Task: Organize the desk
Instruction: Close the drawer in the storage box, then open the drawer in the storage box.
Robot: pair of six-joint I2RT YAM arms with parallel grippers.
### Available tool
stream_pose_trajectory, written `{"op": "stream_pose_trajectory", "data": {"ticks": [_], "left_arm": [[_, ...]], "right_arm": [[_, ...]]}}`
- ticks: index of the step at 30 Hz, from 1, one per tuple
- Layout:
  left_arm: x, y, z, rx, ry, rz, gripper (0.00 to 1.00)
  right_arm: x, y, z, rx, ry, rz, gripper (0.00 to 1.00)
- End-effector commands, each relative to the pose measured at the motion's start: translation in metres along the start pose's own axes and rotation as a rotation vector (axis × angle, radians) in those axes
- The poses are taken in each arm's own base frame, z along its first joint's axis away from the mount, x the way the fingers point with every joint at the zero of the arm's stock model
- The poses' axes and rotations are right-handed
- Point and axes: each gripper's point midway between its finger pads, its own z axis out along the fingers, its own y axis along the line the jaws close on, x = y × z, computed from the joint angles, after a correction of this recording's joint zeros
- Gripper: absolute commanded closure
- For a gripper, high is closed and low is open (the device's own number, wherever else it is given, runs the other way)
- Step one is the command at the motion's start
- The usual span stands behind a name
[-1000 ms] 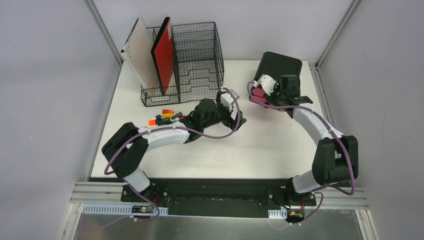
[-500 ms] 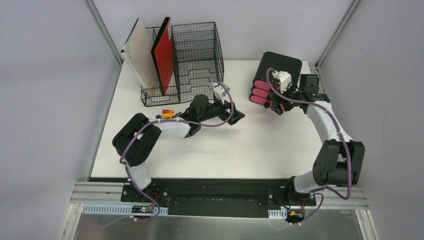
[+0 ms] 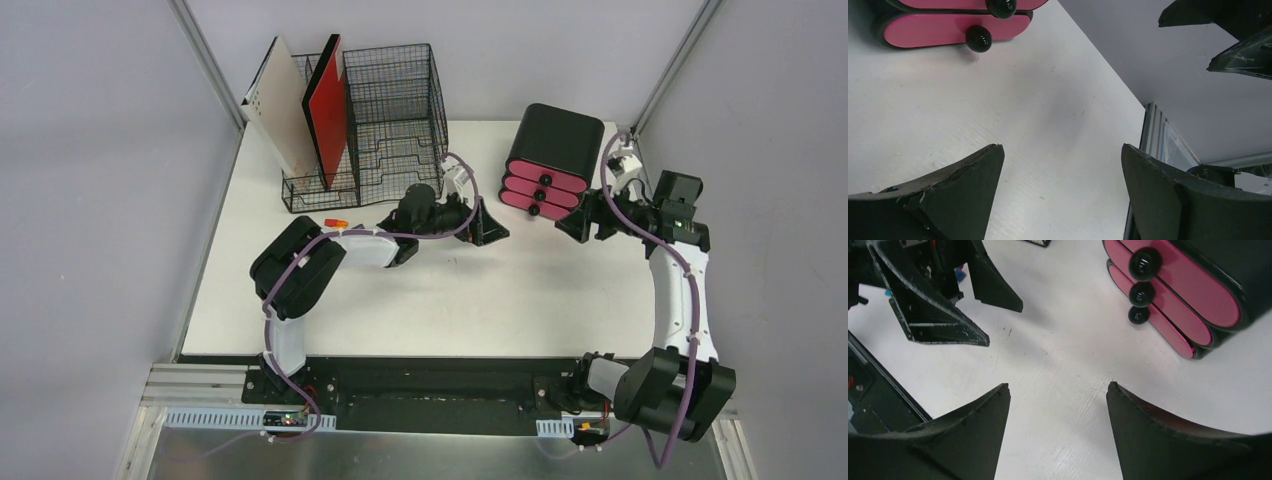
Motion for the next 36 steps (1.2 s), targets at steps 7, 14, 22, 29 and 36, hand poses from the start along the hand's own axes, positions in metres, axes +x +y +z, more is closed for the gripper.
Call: {"op": "stream_pose_trajectory", "data": {"ticks": [7,14,22,29,36], "left_arm": [[-0.007,0.019,0.036,-0.398,-0.001,0.055,0.19],[-0.021,0.021,0.059,-0.466,-0.044,0.151,0.23],[-0.040,0.016,0.087,-0.441,-0.096,0.195,0.32],[-0.049,0.018,0.109,-0.425,-0.121,0.186,0.39],[-0.054,0.028,0.124,-0.457,-0.143,0.146,0.45]], "right_arm": [[-0.004,-0.013,-0.006,0.034,-0.033,0.080,0.28],[-0.003,-0.020,-0.010,0.090,-0.029,0.051,0.28],[0.000,-0.032,-0.013,0.154,-0.013,0.023,0.28],[0.004,-0.038,-0.014,0.169,-0.006,0.018,0.28],[0.002,-0.038,-0.017,0.182,-0.012,0.003,0.28]]}}
